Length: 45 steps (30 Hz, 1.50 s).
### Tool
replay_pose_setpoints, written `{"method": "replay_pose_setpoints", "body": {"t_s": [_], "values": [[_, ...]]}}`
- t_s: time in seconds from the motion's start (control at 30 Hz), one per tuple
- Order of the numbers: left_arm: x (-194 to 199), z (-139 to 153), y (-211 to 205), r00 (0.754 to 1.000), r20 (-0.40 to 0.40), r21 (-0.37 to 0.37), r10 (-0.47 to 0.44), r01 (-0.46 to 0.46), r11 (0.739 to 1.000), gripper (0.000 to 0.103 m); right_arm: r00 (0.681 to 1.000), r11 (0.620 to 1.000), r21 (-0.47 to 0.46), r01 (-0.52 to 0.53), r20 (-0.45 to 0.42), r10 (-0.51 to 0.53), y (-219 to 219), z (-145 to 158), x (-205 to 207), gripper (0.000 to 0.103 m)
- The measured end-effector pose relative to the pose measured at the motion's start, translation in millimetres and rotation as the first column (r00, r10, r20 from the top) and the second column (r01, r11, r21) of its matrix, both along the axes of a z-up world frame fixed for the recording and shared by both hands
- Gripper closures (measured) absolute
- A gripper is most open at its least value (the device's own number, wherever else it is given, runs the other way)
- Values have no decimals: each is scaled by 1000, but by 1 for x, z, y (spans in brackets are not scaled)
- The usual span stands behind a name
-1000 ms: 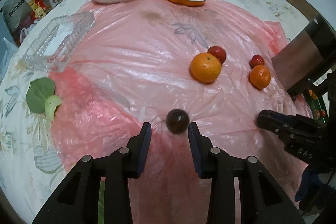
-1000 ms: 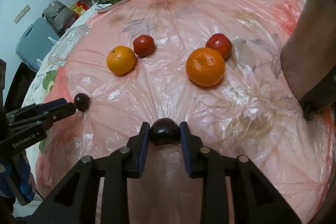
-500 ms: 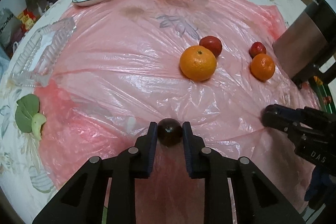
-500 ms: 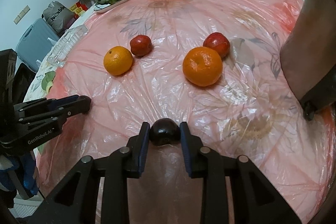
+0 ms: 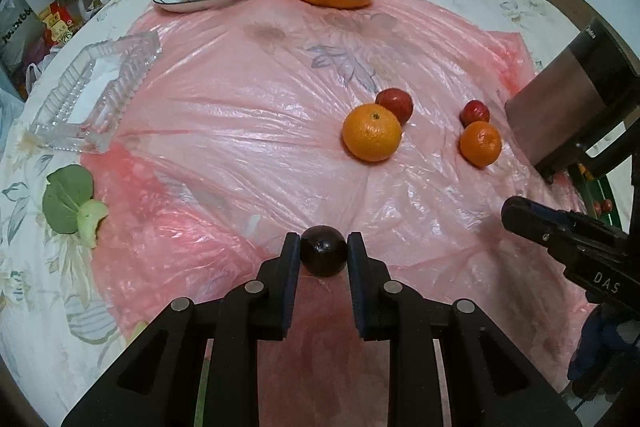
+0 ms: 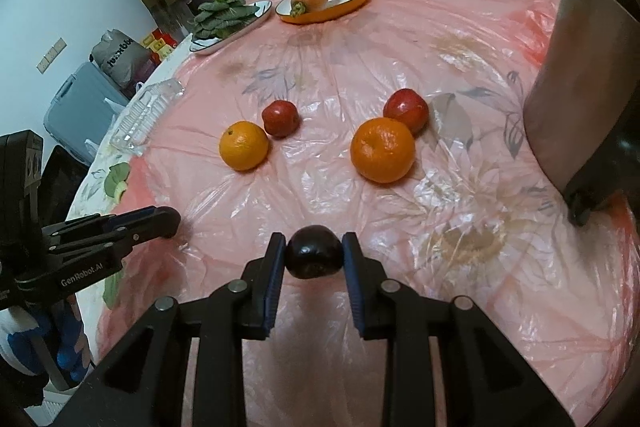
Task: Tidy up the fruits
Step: 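Grasp a dark plum with the left tool while the right tool grasps another plum, then carry both plums over the green tray with both tools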
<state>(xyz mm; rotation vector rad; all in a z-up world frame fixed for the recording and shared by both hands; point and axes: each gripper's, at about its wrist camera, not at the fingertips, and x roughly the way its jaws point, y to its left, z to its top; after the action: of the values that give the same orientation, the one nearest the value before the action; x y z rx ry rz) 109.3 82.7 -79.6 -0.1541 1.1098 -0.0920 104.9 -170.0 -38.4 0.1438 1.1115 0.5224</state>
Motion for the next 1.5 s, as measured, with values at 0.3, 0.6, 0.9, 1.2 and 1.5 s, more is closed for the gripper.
{"method": "replay_pose_setpoints", "body": {"t_s": [0.3, 0.6, 0.9, 1.2, 1.5], "values": [[-10, 17, -3, 1000, 0, 29, -8, 8, 1000, 83, 1000, 1000, 8, 19, -9, -19, -16, 9, -14, 80], [-25, 28, -29, 998, -28, 33, -58, 59, 998, 83, 995, 996, 1, 92, -27, -92, -61, 14, -27, 80], [-21, 40, -101, 981, -28, -3, -191, 191, 982, 83, 979, 980, -29, 198, -37, -199, -126, 18, -41, 80], [-17, 48, -201, 927, 1, -38, -374, 374, 927, 83, 945, 944, -65, 324, -24, -326, -199, 21, -49, 80], [-4, 54, -310, 844, 47, -87, -534, 536, 840, 83, 883, 875, -125, 468, 28, -469, -291, 22, -49, 80]]}}
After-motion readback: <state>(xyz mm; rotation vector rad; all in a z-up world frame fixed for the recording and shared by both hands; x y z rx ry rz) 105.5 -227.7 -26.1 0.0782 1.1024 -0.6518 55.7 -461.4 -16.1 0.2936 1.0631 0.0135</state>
